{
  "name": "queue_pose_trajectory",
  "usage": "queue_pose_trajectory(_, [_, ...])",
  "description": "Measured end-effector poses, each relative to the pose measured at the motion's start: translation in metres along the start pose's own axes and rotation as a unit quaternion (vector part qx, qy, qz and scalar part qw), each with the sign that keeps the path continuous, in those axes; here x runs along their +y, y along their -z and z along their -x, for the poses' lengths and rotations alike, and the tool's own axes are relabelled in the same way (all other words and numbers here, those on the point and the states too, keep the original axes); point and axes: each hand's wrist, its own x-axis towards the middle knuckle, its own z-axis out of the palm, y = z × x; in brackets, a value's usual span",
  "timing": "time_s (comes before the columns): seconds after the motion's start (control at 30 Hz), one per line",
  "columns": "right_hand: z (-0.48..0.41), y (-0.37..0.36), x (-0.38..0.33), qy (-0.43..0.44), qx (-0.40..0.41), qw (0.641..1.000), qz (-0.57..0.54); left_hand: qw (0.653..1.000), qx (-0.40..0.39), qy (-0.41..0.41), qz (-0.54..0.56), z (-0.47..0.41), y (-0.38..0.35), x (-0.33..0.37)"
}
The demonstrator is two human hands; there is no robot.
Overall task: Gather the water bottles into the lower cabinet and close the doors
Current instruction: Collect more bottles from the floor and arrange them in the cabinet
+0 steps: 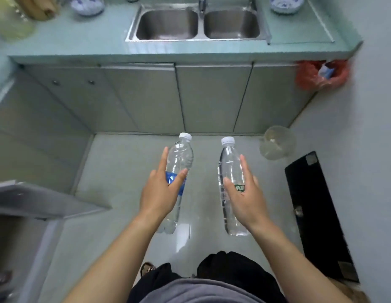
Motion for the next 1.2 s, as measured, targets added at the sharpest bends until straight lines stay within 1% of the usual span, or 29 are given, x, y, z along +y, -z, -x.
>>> queue_pose_trajectory(0.17, [0.011,-0.105,-0.063,0.056,-0.082,0.995,0.009,0.993,0.085,0.079,0.016,0.019,0.097,-0.091])
queue_pose_trajectory(0.3, [0.035,-0.208,-0.107,0.087,-0.159,0.983,0.028,0.975,0.151,0.161,-0.003,0.043,0.184,-0.184])
queue_pose_trajectory(0.4, [0.052,-0.283,-0.135,0.117,-0.211,0.969,0.052,0.958,0.194,0.212,-0.019,0.064,0.237,-0.248])
queue_pose_trajectory(0.53, [0.069,-0.368,-0.169,0.152,-0.291,0.94,0.091,0.93,0.237,0.28,0.005,0.092,0.279,-0.307])
queue_pose_trajectory(0.63, [0.076,-0.418,-0.191,0.195,-0.349,0.908,0.125,0.904,0.271,0.331,0.026,0.109,0.293,-0.343])
queue_pose_trajectory(0.73, [0.077,-0.467,-0.21,0.219,-0.412,0.868,0.168,0.866,0.307,0.393,0.04,0.123,0.3,-0.375])
queue_pose_trajectory(0.8, [0.074,-0.501,-0.219,0.228,-0.457,0.841,0.179,0.841,0.337,0.42,0.058,0.13,0.306,-0.389])
queue_pose_trajectory(0.87, [0.069,-0.534,-0.226,0.244,-0.505,0.806,0.19,0.808,0.368,0.454,0.072,0.138,0.314,-0.395])
queue_pose_trajectory(0.97, [0.068,-0.578,-0.24,0.265,-0.57,0.749,0.208,0.759,0.385,0.521,0.063,0.151,0.323,-0.401])
queue_pose_trajectory(1.03, [0.073,-0.605,-0.25,0.279,-0.599,0.716,0.225,0.73,0.397,0.553,0.052,0.163,0.327,-0.409])
queue_pose_trajectory(1.1, [0.084,-0.629,-0.258,0.295,-0.619,0.688,0.238,0.712,0.407,0.571,0.051,0.175,0.331,-0.42])
queue_pose_trajectory(1.2, [0.106,-0.657,-0.263,0.31,-0.628,0.672,0.242,0.689,0.413,0.593,0.055,0.195,0.338,-0.439])
